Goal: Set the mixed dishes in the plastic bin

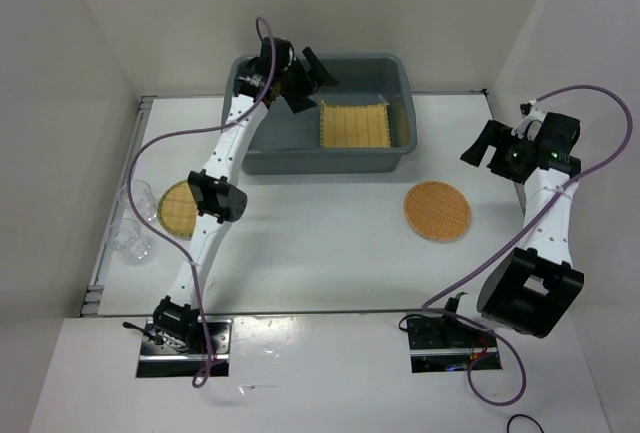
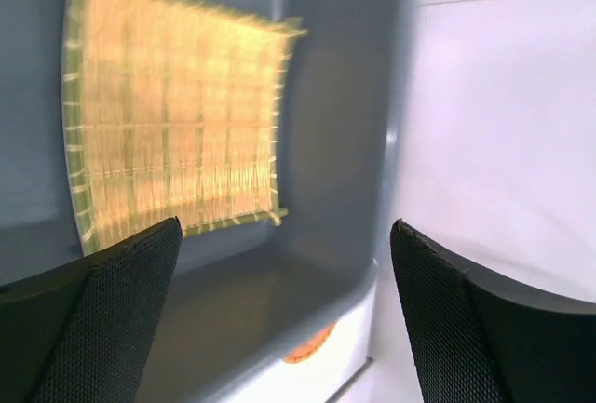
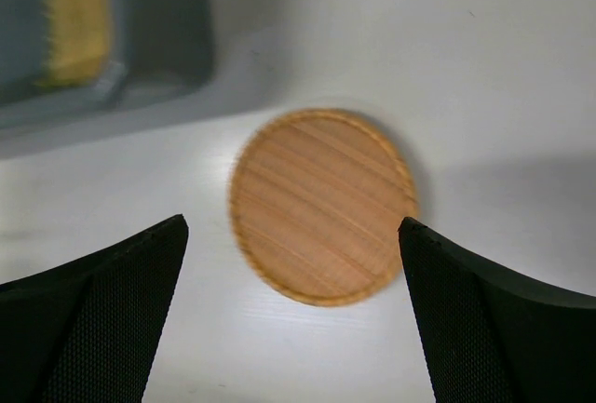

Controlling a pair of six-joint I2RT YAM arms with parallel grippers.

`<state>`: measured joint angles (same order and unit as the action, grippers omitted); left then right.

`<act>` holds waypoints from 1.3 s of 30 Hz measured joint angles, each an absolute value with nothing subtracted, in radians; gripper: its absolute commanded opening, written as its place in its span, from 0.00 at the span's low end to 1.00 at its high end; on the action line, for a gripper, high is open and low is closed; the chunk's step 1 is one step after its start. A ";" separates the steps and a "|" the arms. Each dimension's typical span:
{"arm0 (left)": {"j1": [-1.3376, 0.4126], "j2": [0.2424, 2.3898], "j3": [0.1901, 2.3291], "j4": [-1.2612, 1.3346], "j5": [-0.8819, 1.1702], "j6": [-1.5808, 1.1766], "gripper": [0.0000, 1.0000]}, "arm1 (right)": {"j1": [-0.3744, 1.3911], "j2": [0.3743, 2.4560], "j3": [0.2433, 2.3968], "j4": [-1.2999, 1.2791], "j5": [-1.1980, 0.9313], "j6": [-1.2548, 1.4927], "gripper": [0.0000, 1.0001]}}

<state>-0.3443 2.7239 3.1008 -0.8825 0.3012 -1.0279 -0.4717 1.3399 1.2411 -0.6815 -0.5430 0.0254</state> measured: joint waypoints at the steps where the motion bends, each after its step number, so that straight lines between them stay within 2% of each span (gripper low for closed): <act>1: -0.342 2.700 3.106 -0.893 0.292 -1.012 0.99 | -0.472 1.345 1.225 -0.686 -0.501 -0.009 0.98; 5: -0.333 2.635 3.124 -0.960 0.274 -0.936 0.99 | -0.479 1.383 1.146 -0.720 -0.400 -0.114 0.98; 8: -0.326 2.611 3.124 -1.024 0.240 -0.882 0.99 | -0.494 1.415 1.115 -0.742 -0.402 -0.179 0.98; 11: -0.327 2.578 3.118 -1.091 0.195 -0.829 0.99 | -0.519 1.500 1.118 -0.766 -0.450 -0.249 0.98; 16: -0.354 2.425 3.110 -1.201 0.104 -0.727 1.00 | -0.633 1.819 1.180 -0.831 -0.539 -0.369 0.98; 24: -0.396 2.155 3.132 -1.270 0.102 -0.630 1.00 | -0.704 1.914 1.254 -0.953 -0.581 -0.499 0.98; 33: -0.398 2.085 3.057 -1.294 0.127 -0.607 1.00 | -0.699 2.040 1.347 -1.092 -0.705 -0.567 0.90; 39: -0.398 2.053 2.965 -1.314 0.128 -0.610 1.00 | -0.667 2.135 1.374 -1.203 -0.812 -0.596 0.79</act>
